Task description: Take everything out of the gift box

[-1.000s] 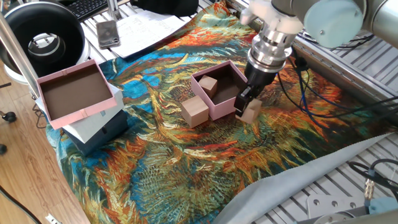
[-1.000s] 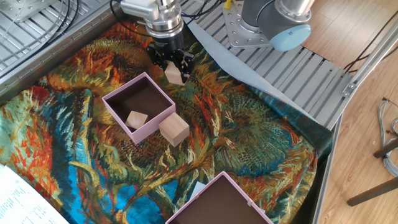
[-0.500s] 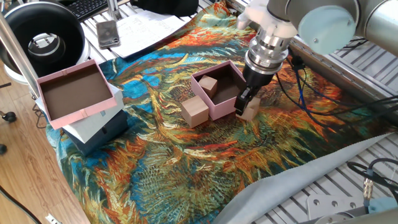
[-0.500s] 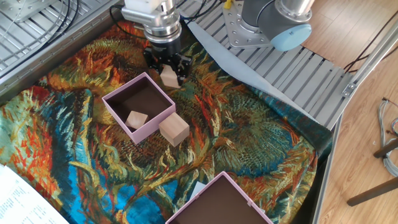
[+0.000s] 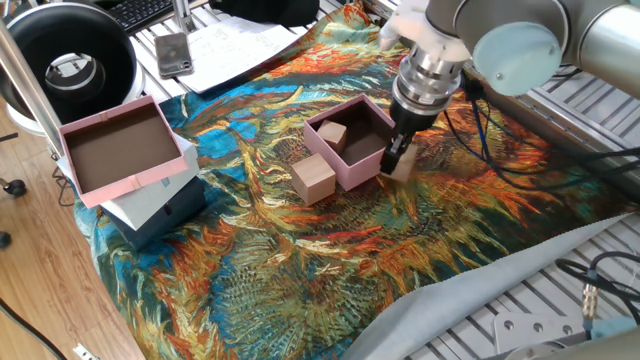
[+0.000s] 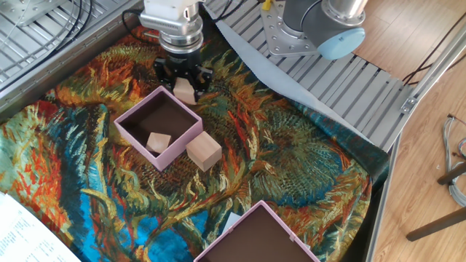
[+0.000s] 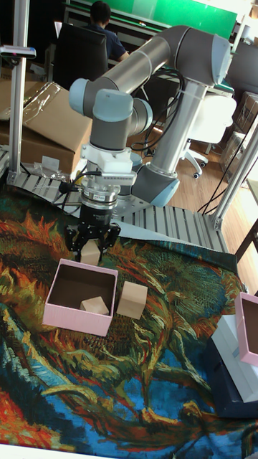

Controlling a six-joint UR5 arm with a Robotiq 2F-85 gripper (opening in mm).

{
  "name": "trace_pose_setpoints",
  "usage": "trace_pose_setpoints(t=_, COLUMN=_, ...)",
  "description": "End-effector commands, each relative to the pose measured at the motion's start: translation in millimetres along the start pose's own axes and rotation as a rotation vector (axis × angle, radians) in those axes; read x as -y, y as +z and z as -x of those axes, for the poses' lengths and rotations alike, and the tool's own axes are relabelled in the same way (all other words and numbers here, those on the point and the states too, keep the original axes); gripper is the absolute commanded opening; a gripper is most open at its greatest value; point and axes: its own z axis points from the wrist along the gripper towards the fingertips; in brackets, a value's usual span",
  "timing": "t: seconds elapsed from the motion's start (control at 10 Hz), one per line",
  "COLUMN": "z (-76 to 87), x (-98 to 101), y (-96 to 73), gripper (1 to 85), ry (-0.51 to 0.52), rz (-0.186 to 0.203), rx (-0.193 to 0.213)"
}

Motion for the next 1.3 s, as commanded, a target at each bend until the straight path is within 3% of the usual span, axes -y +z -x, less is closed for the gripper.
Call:
trace_pose_setpoints(t=0.0, z=7.8, x=3.4, y=-1.3, gripper=43.7, ry=-0.012, rz=0.017, rx=0.018)
trace_pose_setpoints(t=0.4, z=15.7, x=3.5, y=4.8, gripper=53.7, ry=-0.026, rz=0.025, rx=0.043)
trace_pose_setpoints(t=0.7, z=18.6, x=6.0, y=12.7, gripper=53.7, ry=-0.012, rz=0.026, rx=0.048)
trace_pose_setpoints(t=1.2, z=26.3, x=9.1, y=-18.6, gripper=57.7, ry=0.007, rz=0.050, rx=0.025)
